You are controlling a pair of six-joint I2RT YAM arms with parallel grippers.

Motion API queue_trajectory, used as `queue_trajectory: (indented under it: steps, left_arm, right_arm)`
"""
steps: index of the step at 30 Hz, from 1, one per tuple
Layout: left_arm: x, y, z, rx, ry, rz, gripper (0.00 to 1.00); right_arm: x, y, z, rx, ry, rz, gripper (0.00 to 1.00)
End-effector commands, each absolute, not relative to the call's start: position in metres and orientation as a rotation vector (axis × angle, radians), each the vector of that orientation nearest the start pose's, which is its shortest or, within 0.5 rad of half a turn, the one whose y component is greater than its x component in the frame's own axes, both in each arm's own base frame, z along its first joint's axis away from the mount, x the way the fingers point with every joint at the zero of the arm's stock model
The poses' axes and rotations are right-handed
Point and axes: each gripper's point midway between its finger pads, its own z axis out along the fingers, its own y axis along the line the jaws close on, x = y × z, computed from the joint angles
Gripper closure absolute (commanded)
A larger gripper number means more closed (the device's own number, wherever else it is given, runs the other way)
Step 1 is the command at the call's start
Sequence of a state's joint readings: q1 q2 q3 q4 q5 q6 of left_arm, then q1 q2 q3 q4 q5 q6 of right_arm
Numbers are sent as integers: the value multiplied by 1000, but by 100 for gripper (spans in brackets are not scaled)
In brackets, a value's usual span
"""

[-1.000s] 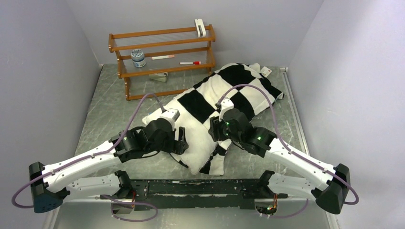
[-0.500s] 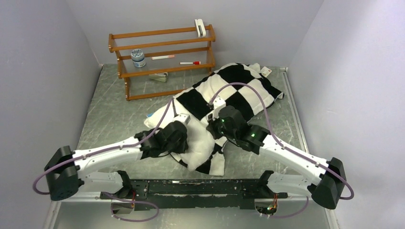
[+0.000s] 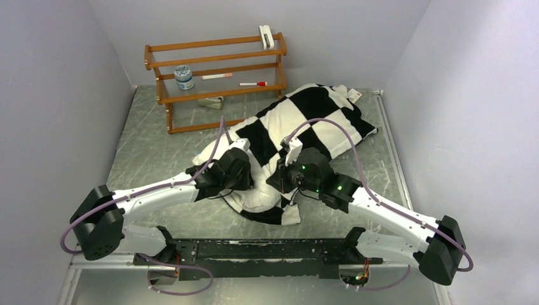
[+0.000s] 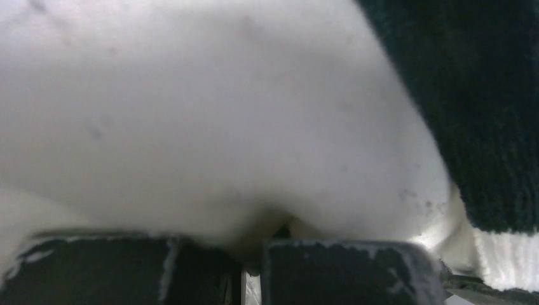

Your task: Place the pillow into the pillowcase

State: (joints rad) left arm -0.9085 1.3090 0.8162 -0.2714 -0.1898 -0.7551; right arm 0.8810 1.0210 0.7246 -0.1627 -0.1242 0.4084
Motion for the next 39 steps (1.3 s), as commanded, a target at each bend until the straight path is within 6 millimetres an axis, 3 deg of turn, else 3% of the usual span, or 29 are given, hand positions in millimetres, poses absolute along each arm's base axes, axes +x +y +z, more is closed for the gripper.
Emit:
queue_trajectory:
  steps: [1, 3, 5, 9, 13, 17, 19, 22, 25, 27, 30, 32, 36, 39]
  left_arm:
    - [256, -315, 160, -34, 2183, -850, 95]
    - [257, -319, 171, -40, 2145, -894, 95]
    - [255, -320, 175, -49, 2121, -928, 95]
    - [261, -322, 179, -83, 2103, -929, 95]
    - [280, -317, 188, -126, 2077, -827, 95]
    - [297, -313, 200, -178, 2027, -769, 95]
    - [300, -313, 199, -196, 2021, -765, 95]
    - [294, -320, 185, -194, 2047, -812, 95]
    - [280, -328, 178, -123, 2086, -882, 95]
    - [270, -326, 177, -71, 2115, -892, 95]
    - [255, -317, 181, -3, 2155, -878, 85]
    - [249, -311, 189, 8, 2156, -881, 81]
    - [244, -304, 194, -29, 2128, -919, 81]
    - [243, -302, 197, -9, 2142, -906, 81]
  right_arm:
    - [159, 293, 186, -594, 2129, 1049, 90]
    - [160, 289, 188, -535, 2128, 1055, 100]
    - [157, 295, 197, -462, 2078, 1156, 100]
    - [131, 319, 222, -415, 2018, 1405, 100]
    - [118, 325, 242, -460, 1999, 1343, 100]
    - [115, 317, 225, -484, 2059, 1287, 100]
    - [111, 314, 204, -474, 2097, 1292, 100]
    - [117, 301, 164, -379, 2175, 1207, 100]
    - [136, 286, 157, -311, 2181, 1048, 100]
    - [146, 278, 163, -306, 2183, 942, 88]
    - [156, 276, 175, -347, 2191, 833, 67]
    - [159, 277, 169, -418, 2213, 754, 55]
    - [160, 284, 153, -592, 2196, 623, 44]
    - [165, 282, 162, -585, 2179, 572, 43]
